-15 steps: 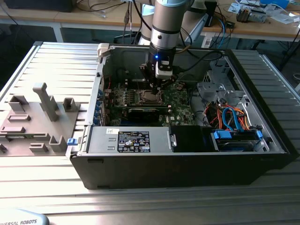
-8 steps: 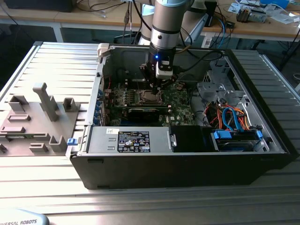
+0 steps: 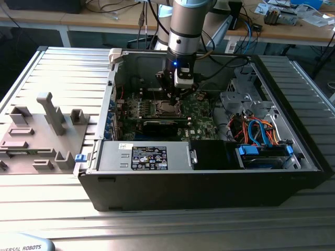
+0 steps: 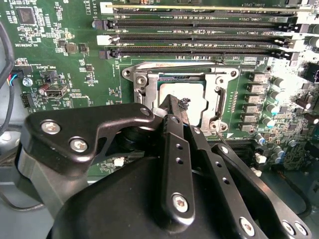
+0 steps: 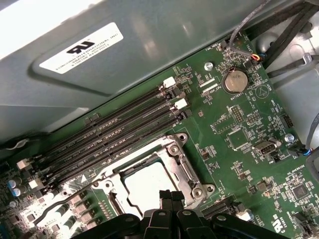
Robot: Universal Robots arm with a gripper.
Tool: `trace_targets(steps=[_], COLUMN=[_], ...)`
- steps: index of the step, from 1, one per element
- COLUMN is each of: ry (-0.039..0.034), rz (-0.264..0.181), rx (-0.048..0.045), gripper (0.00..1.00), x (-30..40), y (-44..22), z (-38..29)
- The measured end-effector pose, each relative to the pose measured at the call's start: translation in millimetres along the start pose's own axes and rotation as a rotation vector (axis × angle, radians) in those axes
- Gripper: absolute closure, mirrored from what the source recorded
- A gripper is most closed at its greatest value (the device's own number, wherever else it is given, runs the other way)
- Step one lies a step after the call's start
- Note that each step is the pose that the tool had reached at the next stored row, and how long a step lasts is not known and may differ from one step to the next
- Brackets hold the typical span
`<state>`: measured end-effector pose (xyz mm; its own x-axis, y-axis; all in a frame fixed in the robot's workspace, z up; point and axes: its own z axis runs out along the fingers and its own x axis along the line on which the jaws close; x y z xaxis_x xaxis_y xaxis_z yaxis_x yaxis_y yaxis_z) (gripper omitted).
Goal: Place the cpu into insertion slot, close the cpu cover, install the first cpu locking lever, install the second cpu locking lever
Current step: 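Install the first cpu locking lever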
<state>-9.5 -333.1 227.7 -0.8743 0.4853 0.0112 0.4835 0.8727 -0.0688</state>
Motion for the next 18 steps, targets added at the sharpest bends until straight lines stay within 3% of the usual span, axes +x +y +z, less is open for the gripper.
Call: trace_targets(steps=[18], ry=[-0.0032], rz=[-0.046], rx=[0.0005], gripper=[0.89], x=[0.0], y=[0.0], z=[0.0])
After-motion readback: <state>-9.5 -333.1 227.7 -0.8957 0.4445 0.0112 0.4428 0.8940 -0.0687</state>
